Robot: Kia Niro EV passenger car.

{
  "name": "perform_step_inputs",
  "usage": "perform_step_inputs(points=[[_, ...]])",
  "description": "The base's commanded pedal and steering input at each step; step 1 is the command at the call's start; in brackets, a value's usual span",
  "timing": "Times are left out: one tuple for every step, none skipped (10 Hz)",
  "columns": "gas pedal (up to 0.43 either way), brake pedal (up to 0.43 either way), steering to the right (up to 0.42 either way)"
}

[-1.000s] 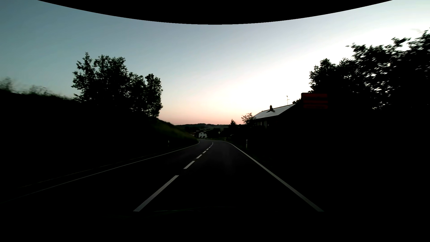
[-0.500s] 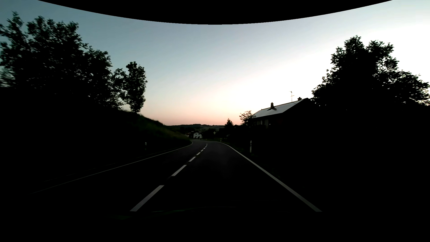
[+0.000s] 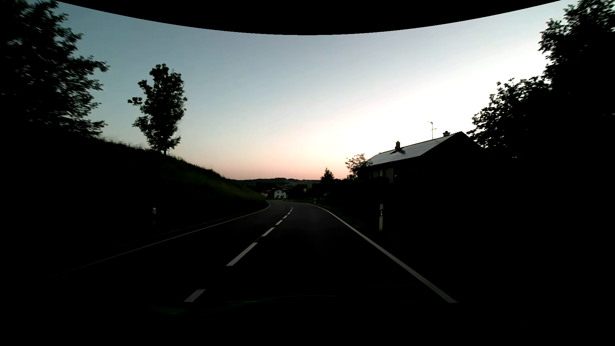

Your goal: Follow the waypoints while adhering to traffic rules and regulations

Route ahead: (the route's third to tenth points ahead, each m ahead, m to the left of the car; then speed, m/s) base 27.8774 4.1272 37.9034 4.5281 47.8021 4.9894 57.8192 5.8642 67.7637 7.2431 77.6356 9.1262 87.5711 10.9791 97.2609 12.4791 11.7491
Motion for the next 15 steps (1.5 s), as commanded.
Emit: perform_step_inputs(points=[[0.000,0.000,0.003],[0.000,0.000,0.003],[0.000,0.000,0.002],[0.020,0.000,0.002],[0.028,0.000,0.001],[0.039,0.000,0.002],[0.039,0.000,0.001],[0.047,0.000,0.002],[0.047,0.000,0.000],[0.047,0.000,-0.001],[0.059,0.000,-0.002],[0.059,0.000,-0.001],[0.059,0.000,-0.001],[0.059,0.000,-0.002],[0.059,0.000,-0.003]])
